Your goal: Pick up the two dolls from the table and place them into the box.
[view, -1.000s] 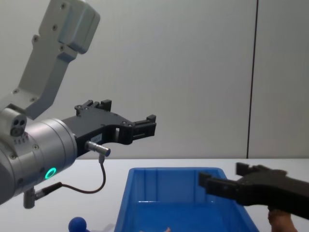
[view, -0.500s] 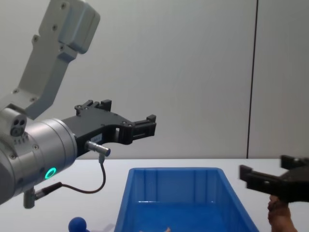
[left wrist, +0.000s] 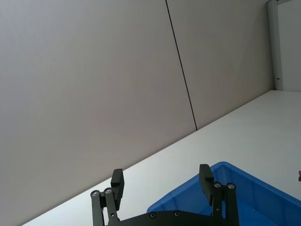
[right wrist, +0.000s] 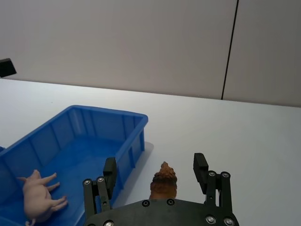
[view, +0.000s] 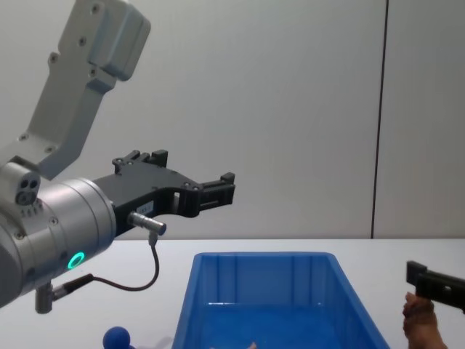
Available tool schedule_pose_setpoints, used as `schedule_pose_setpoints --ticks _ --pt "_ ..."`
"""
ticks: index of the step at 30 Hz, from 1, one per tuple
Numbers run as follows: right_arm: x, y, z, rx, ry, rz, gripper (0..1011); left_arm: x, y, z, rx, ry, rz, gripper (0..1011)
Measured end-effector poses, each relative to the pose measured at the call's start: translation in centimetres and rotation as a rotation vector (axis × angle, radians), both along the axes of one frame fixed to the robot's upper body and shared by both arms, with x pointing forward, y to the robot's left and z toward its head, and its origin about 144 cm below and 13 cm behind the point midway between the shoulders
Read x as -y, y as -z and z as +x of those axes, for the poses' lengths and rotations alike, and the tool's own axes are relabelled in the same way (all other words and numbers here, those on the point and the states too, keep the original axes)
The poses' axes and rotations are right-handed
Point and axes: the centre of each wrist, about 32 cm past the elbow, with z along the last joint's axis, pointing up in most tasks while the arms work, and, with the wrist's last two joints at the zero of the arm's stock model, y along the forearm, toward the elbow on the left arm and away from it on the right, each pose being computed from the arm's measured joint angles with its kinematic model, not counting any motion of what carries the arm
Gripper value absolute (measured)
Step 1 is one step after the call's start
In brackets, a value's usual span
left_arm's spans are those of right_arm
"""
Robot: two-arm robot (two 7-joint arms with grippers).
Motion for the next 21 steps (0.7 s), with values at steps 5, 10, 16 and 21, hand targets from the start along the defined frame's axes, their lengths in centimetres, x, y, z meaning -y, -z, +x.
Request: schedule_pose_setpoints --ticks 5,10,16,21 --pt "0.0 0.6 -0.3 -0.022 0.027 0.004 1001 0.0 0.0 0.0 0.0 0.0 0.0 1008" --pt "-0.1 1.3 -0.4 -0.045 0.049 0.012 1001 0.0 0.0 0.0 0.0 0.0 0.0 1008" --pt "-0.3 2.0 -0.4 -0.069 0.065 0.018 1001 0.0 0.0 0.0 0.0 0.0 0.0 1008" --pt "-0.6 2.6 -0.2 -0.084 0.073 0.023 1001 0.0 0.0 0.0 0.0 0.0 0.0 1008"
